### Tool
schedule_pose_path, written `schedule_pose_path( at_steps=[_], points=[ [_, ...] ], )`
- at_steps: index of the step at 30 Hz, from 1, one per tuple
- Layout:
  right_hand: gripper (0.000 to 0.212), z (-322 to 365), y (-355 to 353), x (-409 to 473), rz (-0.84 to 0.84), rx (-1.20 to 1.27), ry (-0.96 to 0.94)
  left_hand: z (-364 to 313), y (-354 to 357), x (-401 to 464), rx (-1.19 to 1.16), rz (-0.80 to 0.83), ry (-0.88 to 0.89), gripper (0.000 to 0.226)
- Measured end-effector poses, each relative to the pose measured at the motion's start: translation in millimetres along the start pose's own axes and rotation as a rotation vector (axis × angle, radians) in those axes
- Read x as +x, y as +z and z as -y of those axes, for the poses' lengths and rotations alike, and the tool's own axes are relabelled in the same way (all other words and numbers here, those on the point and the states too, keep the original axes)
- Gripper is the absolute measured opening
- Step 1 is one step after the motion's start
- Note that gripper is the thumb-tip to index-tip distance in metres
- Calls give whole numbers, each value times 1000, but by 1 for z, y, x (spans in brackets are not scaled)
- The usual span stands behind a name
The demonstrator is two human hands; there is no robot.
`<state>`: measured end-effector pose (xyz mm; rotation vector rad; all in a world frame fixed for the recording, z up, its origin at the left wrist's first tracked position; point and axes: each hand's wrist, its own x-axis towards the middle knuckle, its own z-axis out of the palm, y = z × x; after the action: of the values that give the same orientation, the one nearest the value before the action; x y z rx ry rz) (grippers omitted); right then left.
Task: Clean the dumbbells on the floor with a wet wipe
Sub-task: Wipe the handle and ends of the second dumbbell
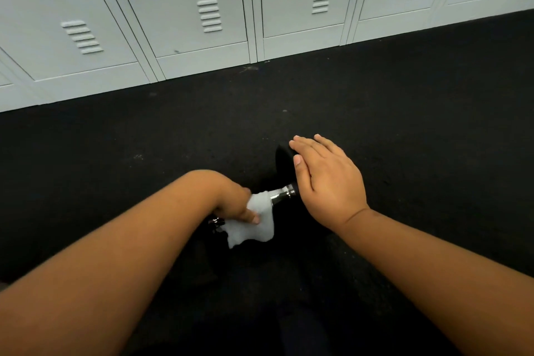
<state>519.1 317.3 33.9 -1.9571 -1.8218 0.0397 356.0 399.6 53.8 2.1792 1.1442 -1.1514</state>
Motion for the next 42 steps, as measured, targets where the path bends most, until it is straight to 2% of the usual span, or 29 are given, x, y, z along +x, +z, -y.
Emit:
schedule_pose_path(
  at_steps=[2, 4, 7, 8, 11, 15, 18, 20, 22, 28, 30, 33, 36, 38, 40, 42],
  points=[
    [47, 0, 0, -1, -9, -2, -1, 3, -1, 0, 61, 37, -21, 66],
    [48, 0, 0, 0, -21, 2, 2, -6, -5, 2, 18, 19, 15, 59],
    [51, 2, 0, 2, -34, 3, -2, -28, -8, 12, -46, -53, 176, 27],
    [52, 3, -1, 2, -33, 8, -1, -36, -9, 13, -88, -103, 192, 28],
    [52, 2, -1, 3, -20, 16, 2, -48, -8, 13, -196, -225, 163, 51],
    [51, 2, -1, 3, -21, 11, -14, -23, -5, 8, -167, -124, 135, 48],
    [48, 1, -1, 0, -38, 4, -23, -2, -5, 0, 30, 27, -2, 61],
    [47, 0, -1, -1, -46, 14, -23, 4, -4, 0, 115, 87, -36, 61],
    [46, 0, -1, -1, -52, 20, -25, 4, -4, 2, 129, 73, -23, 59],
    [49, -1, 3, 4, -45, 10, -19, 2, 1, 2, -91, -80, 90, 50],
    [49, -1, 3, 4, -36, 7, -24, 3, 2, -1, -44, -64, 76, 44],
    [47, -1, 3, 4, -42, 11, -39, 0, 3, -7, 35, 53, -21, 13],
    [46, -1, 3, 2, -48, 12, -38, -2, 0, -13, 165, 49, -17, 19],
    [47, -1, 3, 1, -44, 4, -24, 5, -4, -13, 209, 8, 11, 36],
    [46, 0, 3, 2, -48, 4, -26, 10, -8, -21, 224, -33, 20, 43],
    [45, 0, 3, 3, -61, 15, -38, 13, -16, -29, 204, -82, -8, 65]
  ],
)
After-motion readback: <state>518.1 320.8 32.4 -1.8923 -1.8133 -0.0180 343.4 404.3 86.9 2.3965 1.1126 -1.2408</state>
